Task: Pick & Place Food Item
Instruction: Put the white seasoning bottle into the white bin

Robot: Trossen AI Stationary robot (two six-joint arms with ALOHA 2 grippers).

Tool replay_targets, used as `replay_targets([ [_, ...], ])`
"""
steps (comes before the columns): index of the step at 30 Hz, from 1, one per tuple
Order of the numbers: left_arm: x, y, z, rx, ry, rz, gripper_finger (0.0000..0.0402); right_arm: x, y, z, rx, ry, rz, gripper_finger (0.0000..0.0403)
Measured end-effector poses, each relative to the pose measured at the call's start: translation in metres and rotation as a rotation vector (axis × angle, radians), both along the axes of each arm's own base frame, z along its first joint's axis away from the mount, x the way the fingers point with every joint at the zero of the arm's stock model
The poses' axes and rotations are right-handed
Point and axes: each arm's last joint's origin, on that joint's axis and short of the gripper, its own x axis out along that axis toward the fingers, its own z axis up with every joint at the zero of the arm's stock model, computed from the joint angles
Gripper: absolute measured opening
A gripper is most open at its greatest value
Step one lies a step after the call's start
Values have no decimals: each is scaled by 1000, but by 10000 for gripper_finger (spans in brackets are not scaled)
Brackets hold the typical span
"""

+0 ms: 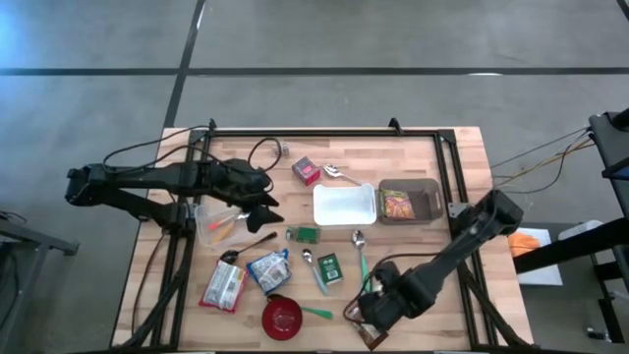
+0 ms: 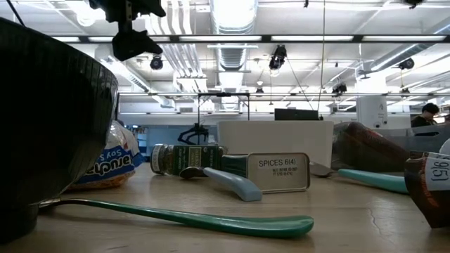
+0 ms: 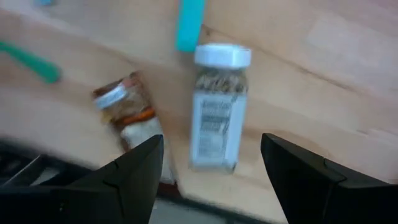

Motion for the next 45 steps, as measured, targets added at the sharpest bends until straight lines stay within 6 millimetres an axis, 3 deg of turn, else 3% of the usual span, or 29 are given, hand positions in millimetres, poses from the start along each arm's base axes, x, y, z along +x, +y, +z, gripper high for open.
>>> replay_targets([
  [16,0,-1,0,-36,3,-4,320,11,17,-49,-56,86,18,267],
  [23,0,-1,0,-46,4,-16,320,8,16,-58,-62,113,19,267],
  [32,0,-1,0,-47,5,-19,319,8,15,-84,-5,46,2,266],
  [35,-1,-2,0,-52,5,-25,319,6,14,-86,-10,55,-3,246],
  [39,-1,-2,0,-53,5,-26,319,6,14,-86,-11,56,3,192],
  [45,0,-2,0,-50,1,-30,319,6,14,-85,-10,52,23,191],
])
